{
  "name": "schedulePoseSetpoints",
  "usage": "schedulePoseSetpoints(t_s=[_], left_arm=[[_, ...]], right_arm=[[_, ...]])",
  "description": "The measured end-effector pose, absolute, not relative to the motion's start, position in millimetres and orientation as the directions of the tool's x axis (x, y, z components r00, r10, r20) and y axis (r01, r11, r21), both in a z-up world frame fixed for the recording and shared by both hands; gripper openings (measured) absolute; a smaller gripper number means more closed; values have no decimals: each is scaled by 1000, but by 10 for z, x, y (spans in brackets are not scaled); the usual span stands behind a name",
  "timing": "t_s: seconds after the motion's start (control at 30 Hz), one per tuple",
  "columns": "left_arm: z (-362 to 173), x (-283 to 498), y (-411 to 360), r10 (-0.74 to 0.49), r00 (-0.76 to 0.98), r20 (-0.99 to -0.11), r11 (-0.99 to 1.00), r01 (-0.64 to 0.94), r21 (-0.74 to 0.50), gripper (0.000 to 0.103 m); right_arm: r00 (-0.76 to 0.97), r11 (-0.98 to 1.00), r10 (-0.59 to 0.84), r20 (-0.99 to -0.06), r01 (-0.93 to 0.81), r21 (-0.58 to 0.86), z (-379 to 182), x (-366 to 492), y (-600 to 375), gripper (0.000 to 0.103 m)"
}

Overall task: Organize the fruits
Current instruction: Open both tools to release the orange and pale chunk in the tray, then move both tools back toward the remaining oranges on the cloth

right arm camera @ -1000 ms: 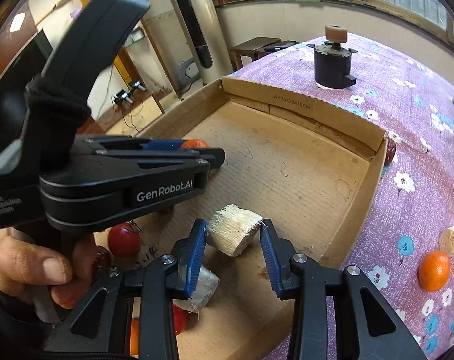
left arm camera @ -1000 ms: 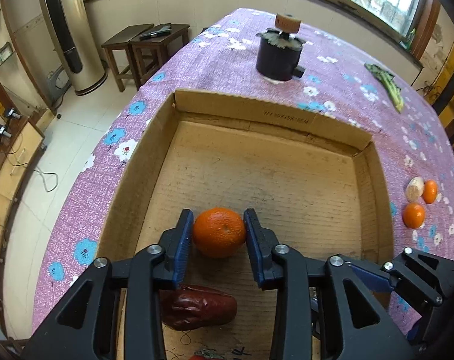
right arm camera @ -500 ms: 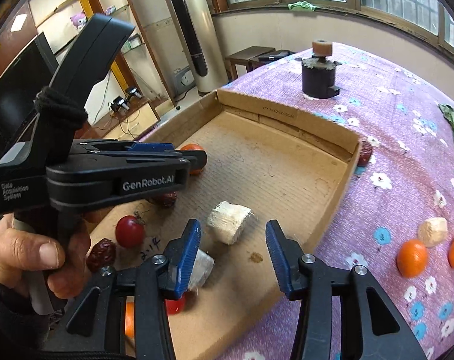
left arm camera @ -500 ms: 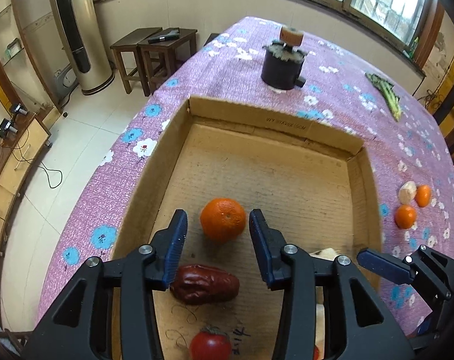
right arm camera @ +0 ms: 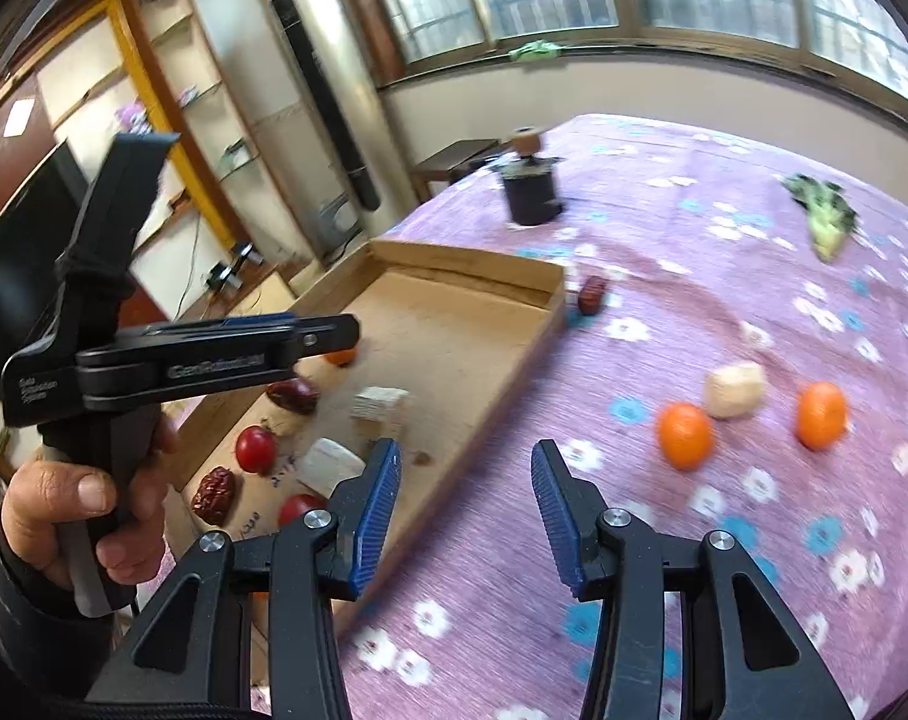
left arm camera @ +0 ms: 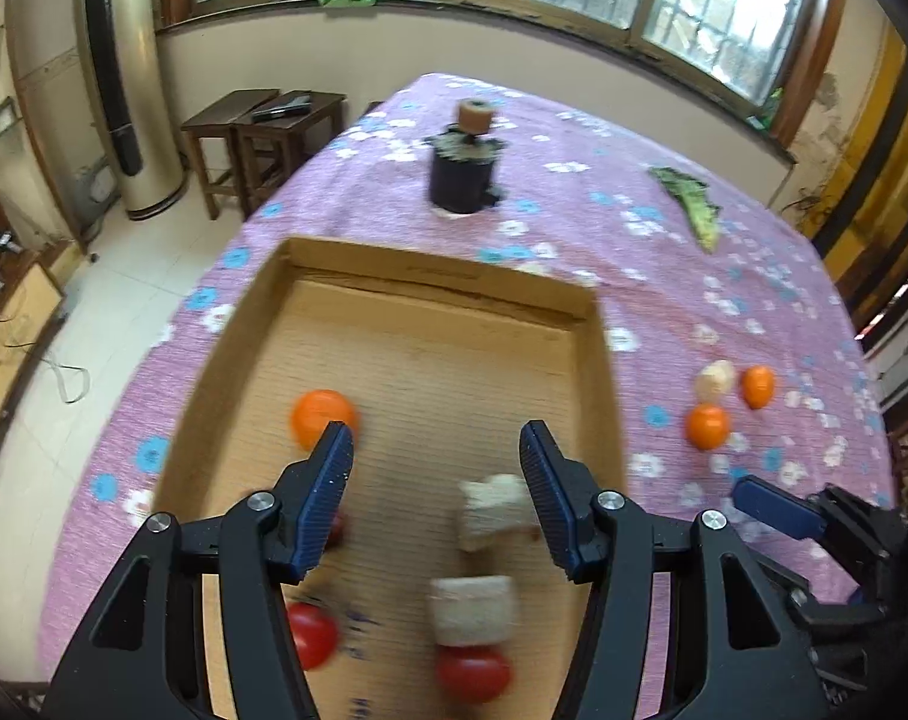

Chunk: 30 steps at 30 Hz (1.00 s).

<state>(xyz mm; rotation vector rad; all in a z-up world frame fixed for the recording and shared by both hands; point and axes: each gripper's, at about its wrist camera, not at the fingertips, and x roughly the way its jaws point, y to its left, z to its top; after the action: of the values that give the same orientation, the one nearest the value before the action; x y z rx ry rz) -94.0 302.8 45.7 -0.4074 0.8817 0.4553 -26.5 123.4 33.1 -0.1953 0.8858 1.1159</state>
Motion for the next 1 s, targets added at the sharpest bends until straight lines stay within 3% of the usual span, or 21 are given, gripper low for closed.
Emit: schedulePoseSetpoints(t_s=[0.5,0.8,1.0], left_arm=[[567,-621,2288,86,606,-791,900,-387,-199,57],[257,-272,1944,-25,559,-829,918,-315,-240,56],[54,-178,2035,-8,516,-857,919,-334,-210,55]], right_arm=[[244,587,661,-710,-758,286,252,128,562,47],[278,624,647,-710,-728,283,248,276,345,47],[300,653,637,-710,-700,290,223,405,238,47]])
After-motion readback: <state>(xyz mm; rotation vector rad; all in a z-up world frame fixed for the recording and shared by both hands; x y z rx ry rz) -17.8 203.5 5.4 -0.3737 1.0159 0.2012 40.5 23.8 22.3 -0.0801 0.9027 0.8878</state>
